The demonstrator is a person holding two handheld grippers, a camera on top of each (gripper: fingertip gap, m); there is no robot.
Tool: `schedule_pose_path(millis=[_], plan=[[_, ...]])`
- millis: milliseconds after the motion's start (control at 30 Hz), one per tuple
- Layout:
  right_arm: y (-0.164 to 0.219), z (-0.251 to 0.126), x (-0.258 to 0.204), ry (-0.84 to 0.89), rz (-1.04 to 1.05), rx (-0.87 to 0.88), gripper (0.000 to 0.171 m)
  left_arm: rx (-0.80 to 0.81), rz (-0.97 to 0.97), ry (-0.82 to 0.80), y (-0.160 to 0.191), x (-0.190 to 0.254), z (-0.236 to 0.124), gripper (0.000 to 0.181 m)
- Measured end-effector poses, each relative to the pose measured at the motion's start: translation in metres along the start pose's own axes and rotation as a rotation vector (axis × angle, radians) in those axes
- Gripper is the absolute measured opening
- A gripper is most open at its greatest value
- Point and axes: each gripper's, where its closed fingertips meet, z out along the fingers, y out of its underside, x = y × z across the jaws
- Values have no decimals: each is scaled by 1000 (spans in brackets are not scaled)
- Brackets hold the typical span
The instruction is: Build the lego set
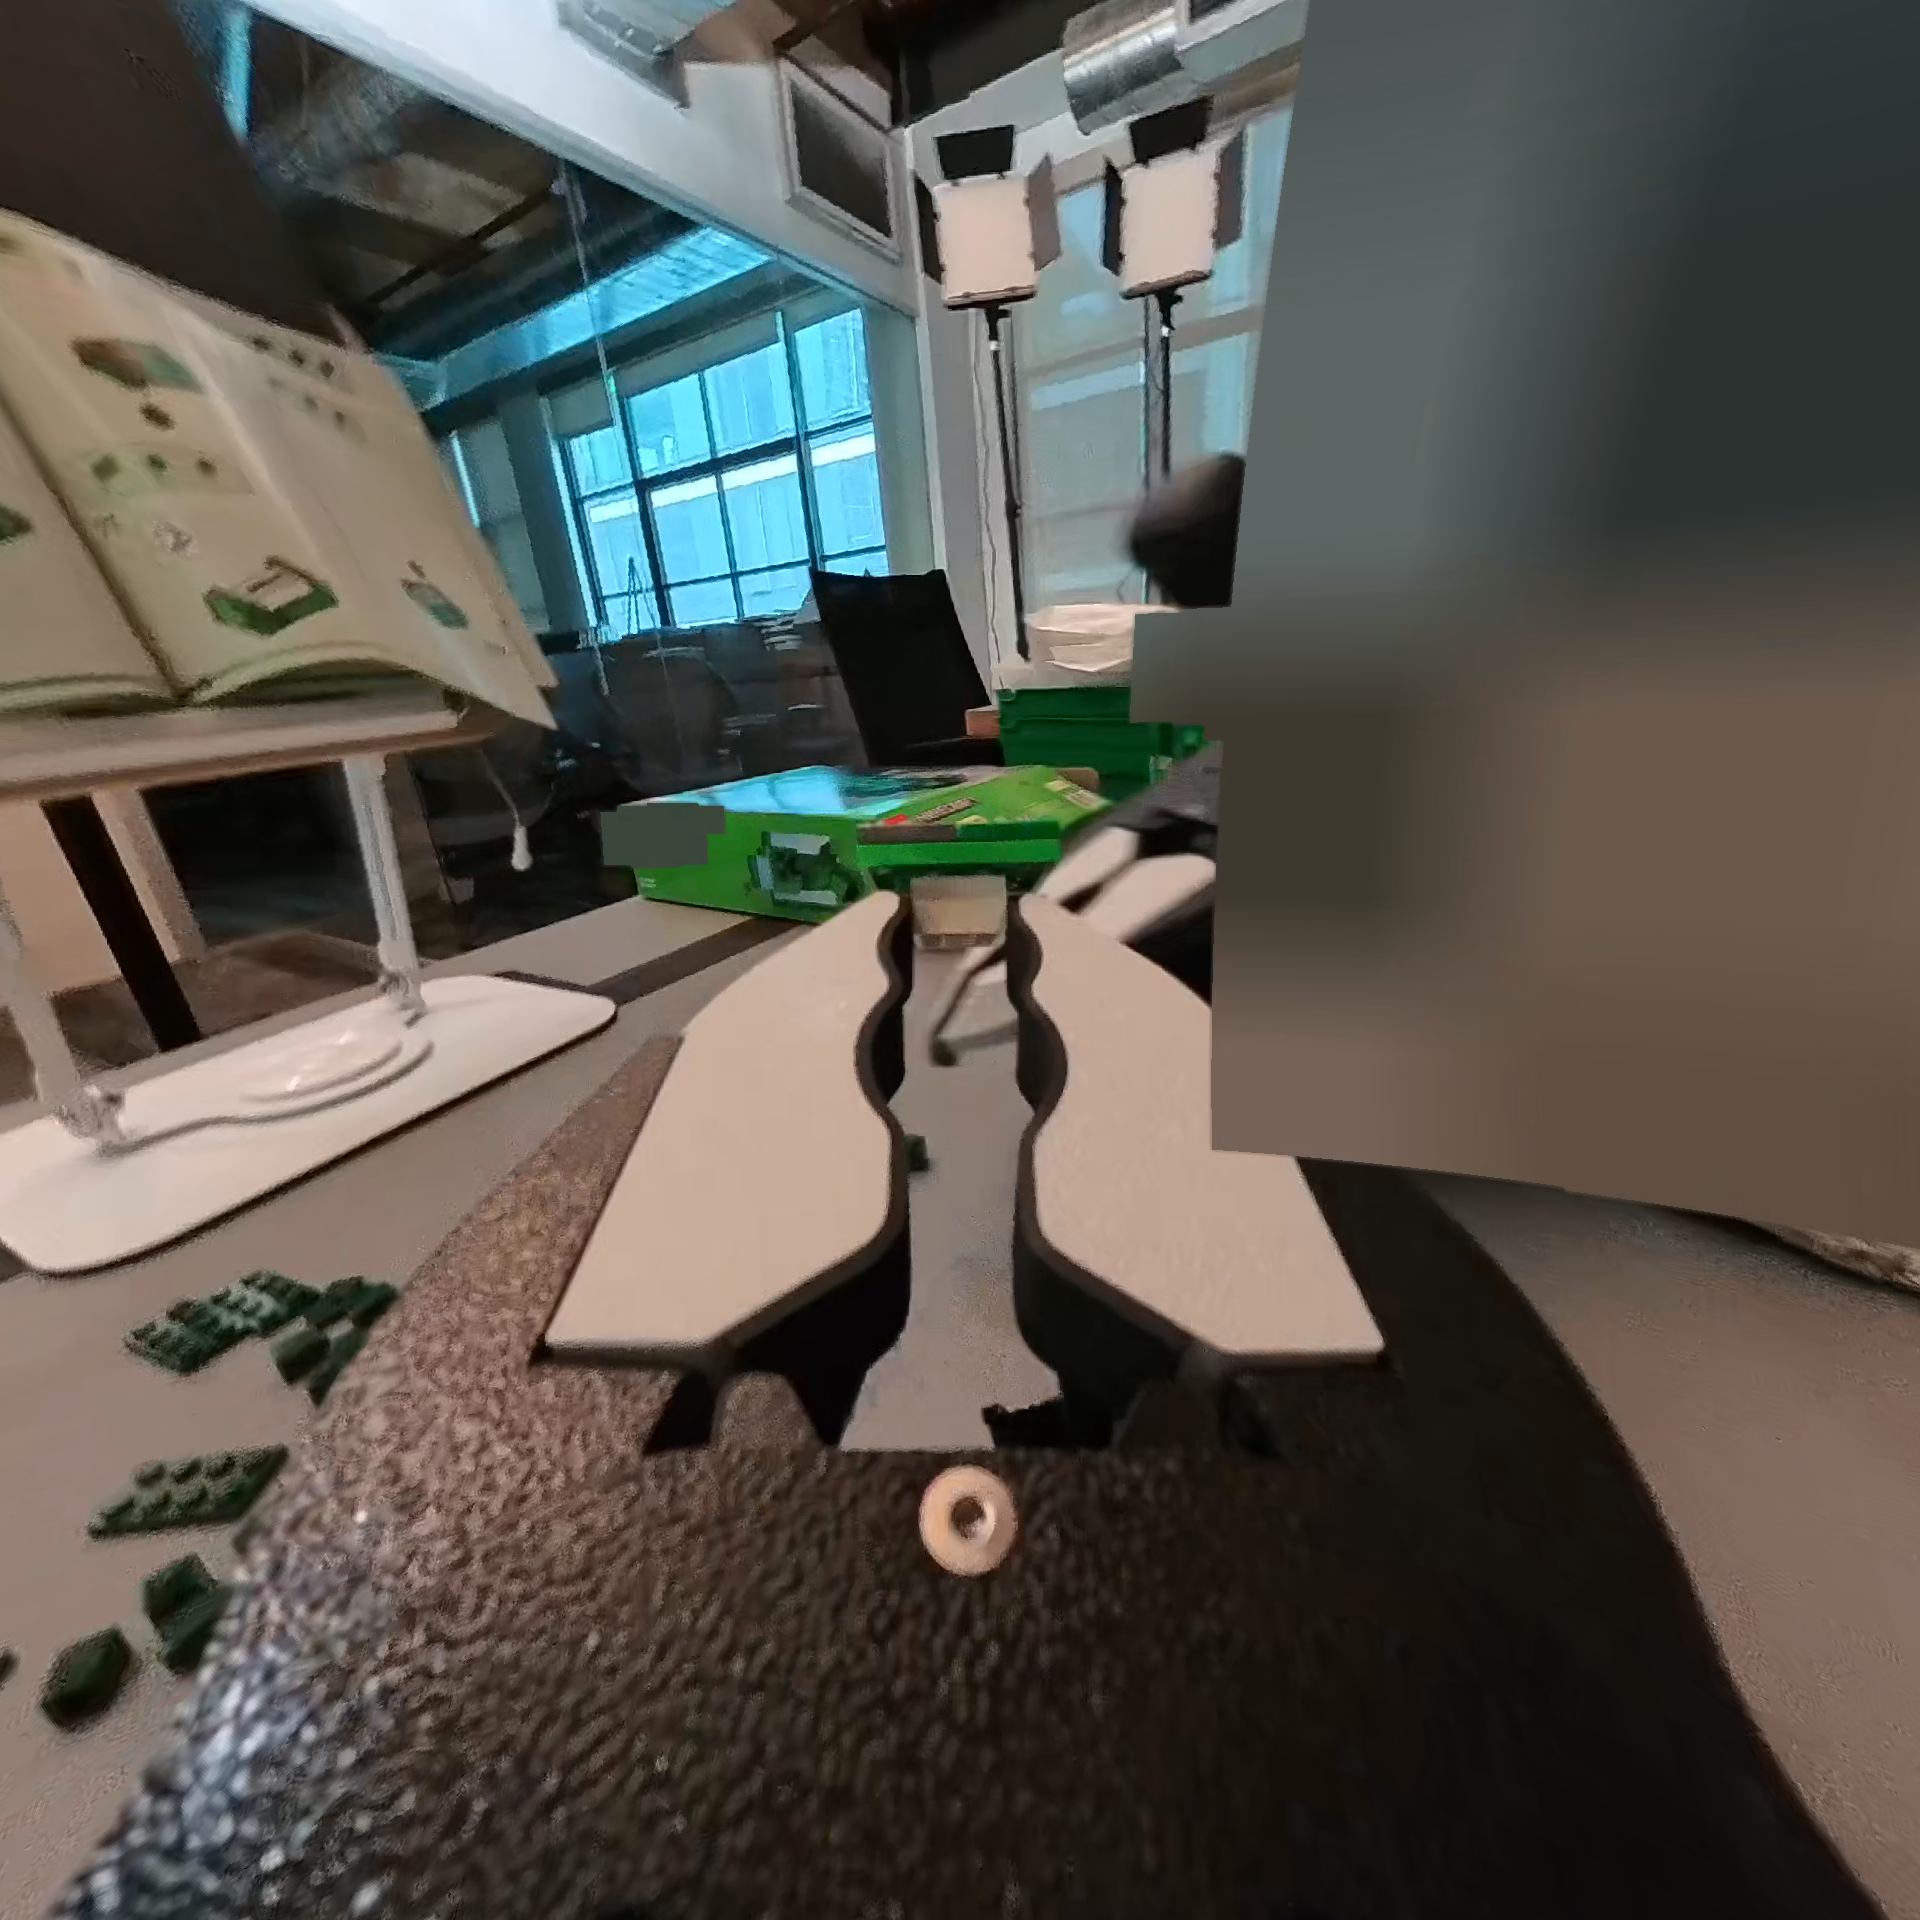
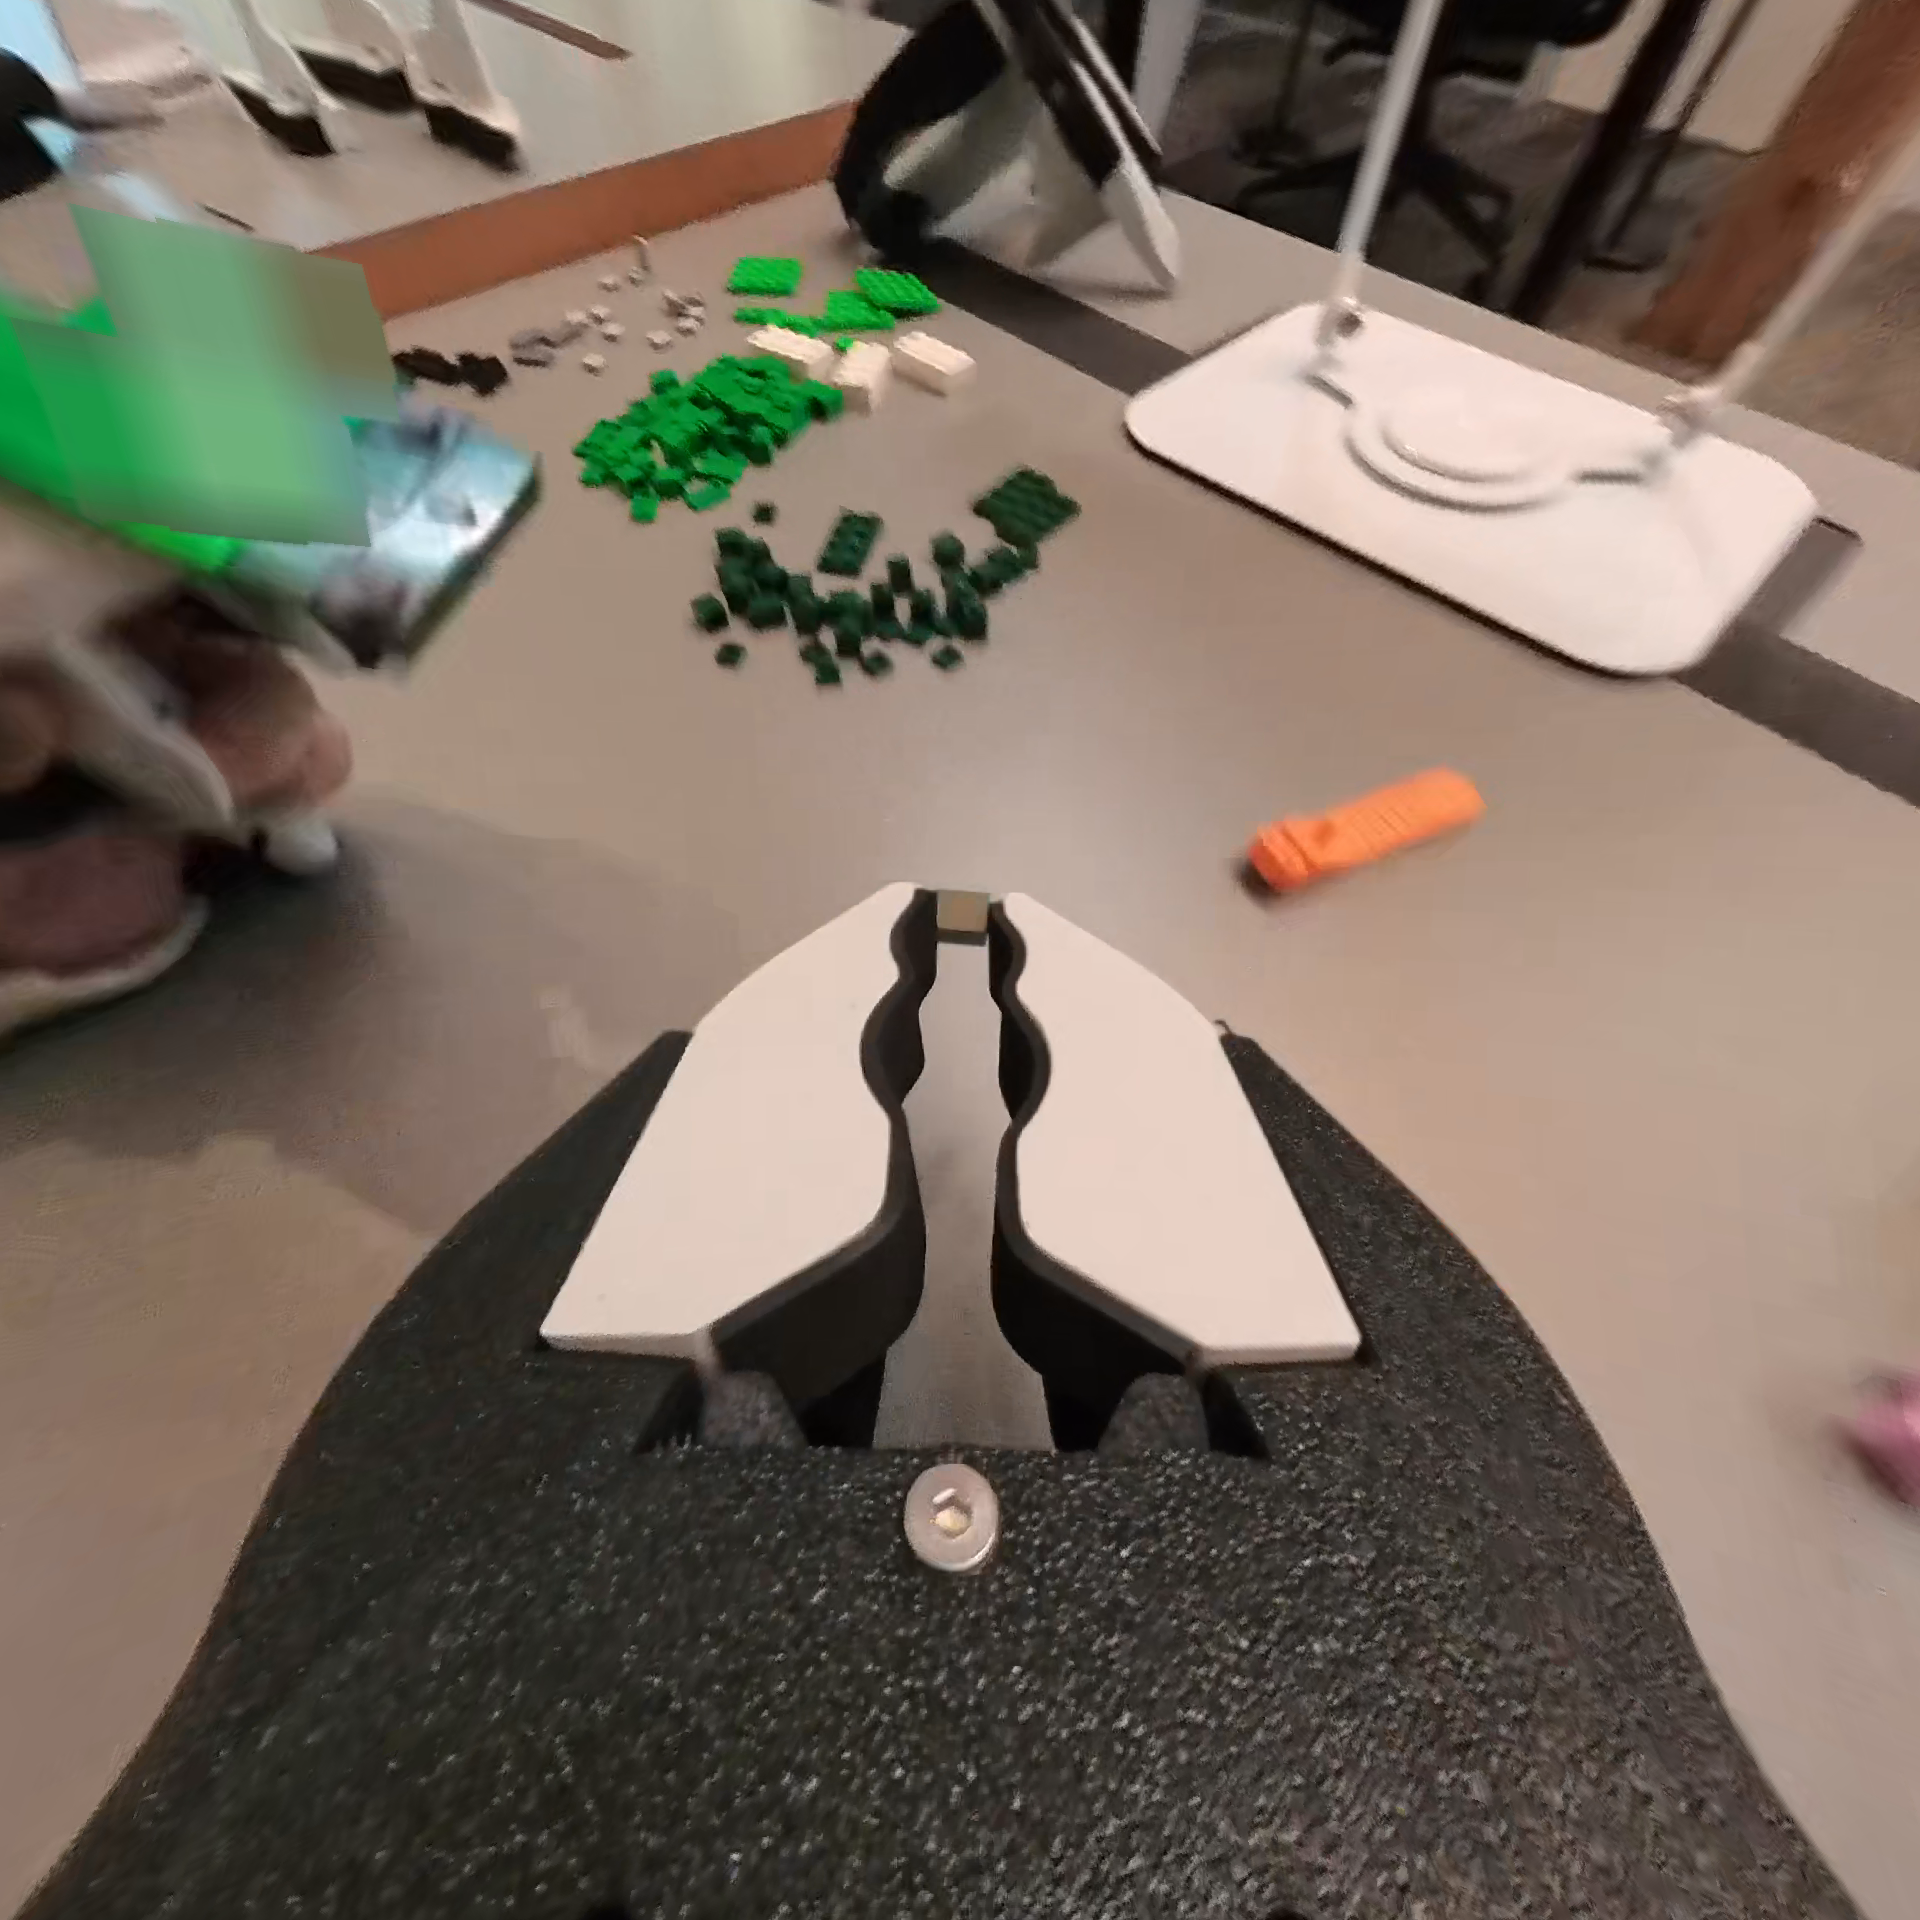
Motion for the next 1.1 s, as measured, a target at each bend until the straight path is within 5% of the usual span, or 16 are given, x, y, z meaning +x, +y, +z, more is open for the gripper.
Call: schedule_pose_path(millis=[167,567,667,1100], plan=[[28,-30,5,88,-31,-41,9,12,-128,-22,4,-14,-2,16],[61,-8,11,73,-27,-267,10,-11,-67,-3,6,-6,1,16],[60,-9,9,51,0,-249,33,-8,-77,-5,6,-7,0,16],[-21,-32,-11,184,-155,254,42,-42,114,-54,1,-25,-20,16]])
